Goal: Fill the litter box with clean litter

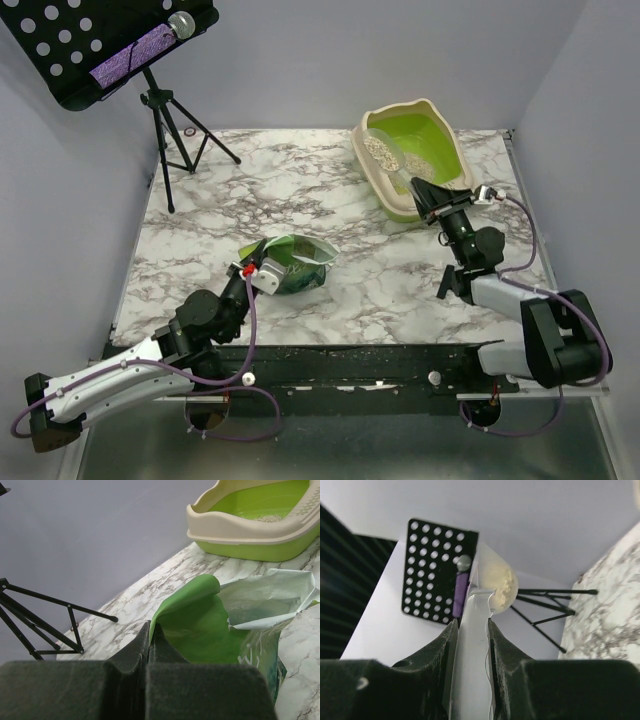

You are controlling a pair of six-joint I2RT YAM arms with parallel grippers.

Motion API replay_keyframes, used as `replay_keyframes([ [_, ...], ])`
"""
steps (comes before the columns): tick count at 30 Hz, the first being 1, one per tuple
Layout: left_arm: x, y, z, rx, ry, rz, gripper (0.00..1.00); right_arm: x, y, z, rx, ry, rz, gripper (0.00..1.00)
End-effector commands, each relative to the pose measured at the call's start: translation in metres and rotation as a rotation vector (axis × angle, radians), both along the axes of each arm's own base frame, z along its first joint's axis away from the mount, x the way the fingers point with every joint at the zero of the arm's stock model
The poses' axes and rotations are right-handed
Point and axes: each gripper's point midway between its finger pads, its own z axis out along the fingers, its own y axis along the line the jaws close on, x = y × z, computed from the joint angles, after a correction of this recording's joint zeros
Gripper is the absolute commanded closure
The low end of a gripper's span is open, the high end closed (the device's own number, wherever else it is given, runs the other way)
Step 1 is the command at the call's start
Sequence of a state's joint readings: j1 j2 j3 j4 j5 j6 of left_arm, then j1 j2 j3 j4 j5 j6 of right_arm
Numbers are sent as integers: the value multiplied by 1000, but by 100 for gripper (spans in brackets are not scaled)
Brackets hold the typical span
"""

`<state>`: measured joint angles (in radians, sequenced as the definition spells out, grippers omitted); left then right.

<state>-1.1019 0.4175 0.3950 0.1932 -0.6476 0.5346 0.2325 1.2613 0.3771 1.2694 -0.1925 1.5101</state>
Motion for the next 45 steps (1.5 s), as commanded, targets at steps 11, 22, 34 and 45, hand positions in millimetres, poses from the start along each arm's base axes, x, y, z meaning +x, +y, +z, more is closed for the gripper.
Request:
replay_keyframes([
  [11, 0, 6, 21, -80, -38, 22, 100, 104, -79, -63, -104, 43, -264, 99],
  [22, 1, 3, 18, -66, -33, 19, 100, 142, -104, -99, -453, 278, -281, 99],
  [34, 0, 2, 20, -75, -31, 10, 100, 160, -132, -106, -882, 488, -335, 99],
  [45, -1, 4, 24, -92, -35, 3, 100, 177, -101, -107, -1434, 509, -251, 99],
])
